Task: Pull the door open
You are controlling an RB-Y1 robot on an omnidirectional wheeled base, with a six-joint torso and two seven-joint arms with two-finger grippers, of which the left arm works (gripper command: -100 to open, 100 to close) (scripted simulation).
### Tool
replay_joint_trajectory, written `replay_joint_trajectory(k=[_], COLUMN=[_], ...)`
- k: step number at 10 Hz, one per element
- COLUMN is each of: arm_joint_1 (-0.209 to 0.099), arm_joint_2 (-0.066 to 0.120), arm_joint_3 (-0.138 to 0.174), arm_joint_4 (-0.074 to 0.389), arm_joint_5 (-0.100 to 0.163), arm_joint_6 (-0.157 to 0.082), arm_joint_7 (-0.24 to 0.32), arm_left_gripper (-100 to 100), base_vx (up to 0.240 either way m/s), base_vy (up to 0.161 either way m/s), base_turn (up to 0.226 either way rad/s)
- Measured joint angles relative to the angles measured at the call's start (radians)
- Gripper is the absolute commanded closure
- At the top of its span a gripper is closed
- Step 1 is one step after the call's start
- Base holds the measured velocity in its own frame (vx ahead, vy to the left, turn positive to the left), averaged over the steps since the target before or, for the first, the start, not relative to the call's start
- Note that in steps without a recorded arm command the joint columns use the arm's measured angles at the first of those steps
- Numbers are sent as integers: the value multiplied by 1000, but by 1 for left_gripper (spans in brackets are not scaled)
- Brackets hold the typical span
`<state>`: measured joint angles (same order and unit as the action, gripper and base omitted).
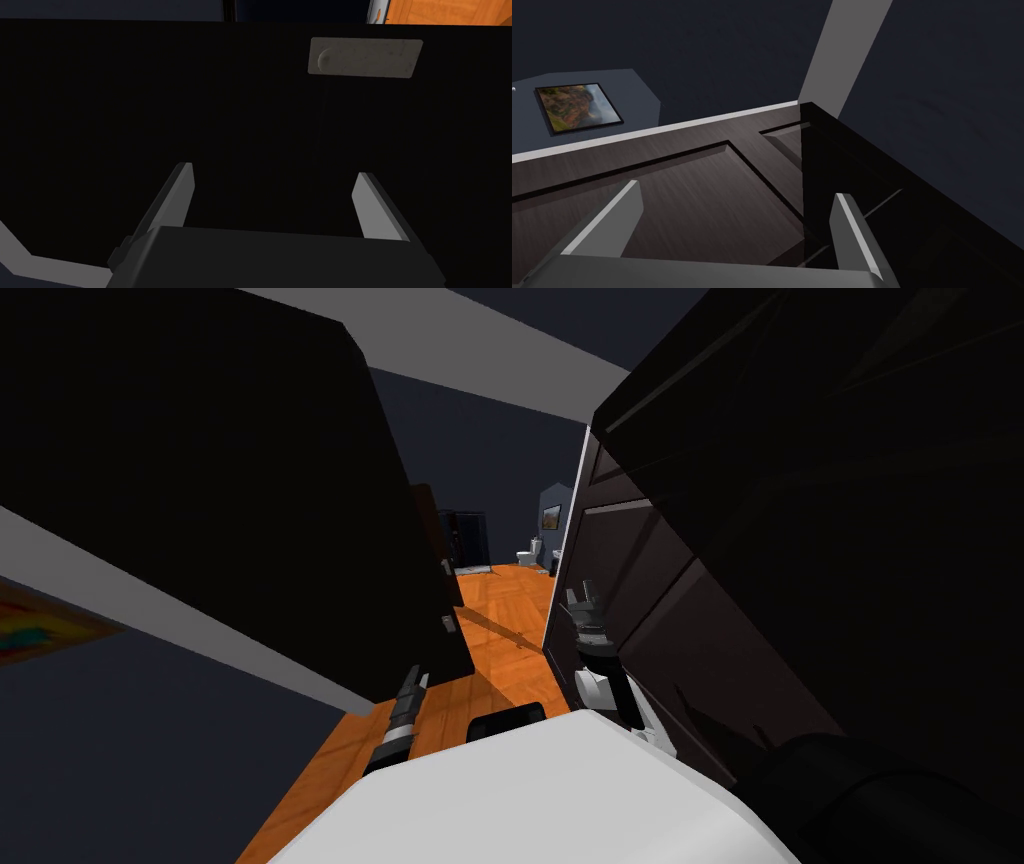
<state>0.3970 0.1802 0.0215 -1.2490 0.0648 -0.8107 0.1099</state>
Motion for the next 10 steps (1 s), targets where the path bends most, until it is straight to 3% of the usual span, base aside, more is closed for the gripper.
replay_joint_trajectory(k=[2, 4, 10], arm_joint_1=[-7, -1, -16], arm_joint_2=[4, 8, 13], arm_joint_3=[1, 2, 4], arm_joint_4=[50, 68, 163], arm_joint_5=[6, 11, 21], arm_joint_6=[-11, -9, -33], arm_joint_7=[11, 22, 43], arm_left_gripper=[-100, -100, -100], base_vx=[185, 127, 135], base_vy=[37, 1, 28], base_turn=[-105, -30, -60])
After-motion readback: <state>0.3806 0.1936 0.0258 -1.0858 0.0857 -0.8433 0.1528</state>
